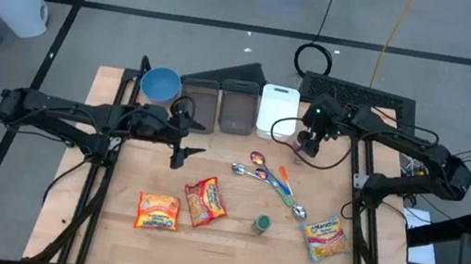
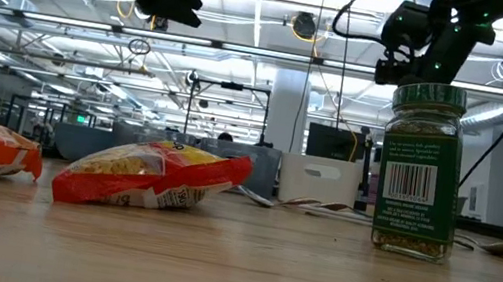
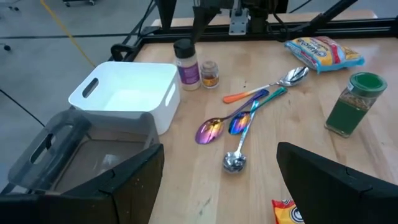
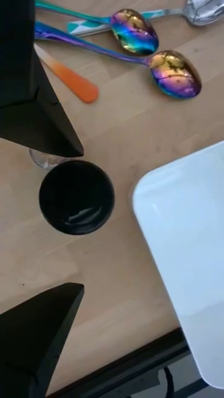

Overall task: Pick & Place Food Item
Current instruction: Put the purple spice bottle into the left black bin

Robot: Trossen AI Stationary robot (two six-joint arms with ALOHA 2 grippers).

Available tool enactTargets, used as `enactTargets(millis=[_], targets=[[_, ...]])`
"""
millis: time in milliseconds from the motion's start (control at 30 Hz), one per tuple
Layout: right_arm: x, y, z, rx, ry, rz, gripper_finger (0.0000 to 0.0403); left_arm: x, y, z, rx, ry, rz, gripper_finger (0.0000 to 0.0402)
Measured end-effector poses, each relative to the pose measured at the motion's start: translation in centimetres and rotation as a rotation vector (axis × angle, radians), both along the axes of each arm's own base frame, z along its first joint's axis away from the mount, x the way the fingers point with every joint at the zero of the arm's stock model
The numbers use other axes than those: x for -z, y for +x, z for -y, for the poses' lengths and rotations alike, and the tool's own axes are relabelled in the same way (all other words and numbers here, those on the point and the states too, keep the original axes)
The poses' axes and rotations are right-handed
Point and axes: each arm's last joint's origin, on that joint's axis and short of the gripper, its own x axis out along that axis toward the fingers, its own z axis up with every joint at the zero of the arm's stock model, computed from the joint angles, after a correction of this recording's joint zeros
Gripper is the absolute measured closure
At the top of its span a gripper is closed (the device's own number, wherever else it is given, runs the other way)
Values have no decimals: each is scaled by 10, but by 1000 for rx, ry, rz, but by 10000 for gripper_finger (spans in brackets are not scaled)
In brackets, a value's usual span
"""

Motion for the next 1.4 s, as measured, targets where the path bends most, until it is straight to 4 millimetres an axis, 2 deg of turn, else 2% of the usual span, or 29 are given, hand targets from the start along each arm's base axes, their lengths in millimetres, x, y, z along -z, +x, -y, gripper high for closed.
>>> enactTargets(millis=[400,667,1400], targets=[[16,11,7,-10,28,-41,62,0,0,0,-2,-2,4,78],[16,11,6,-2,37,-48,65,0,0,0,-2,-2,3,78],[17,9,6,9,27,-79,141,0,0,0,-4,-7,3,78]])
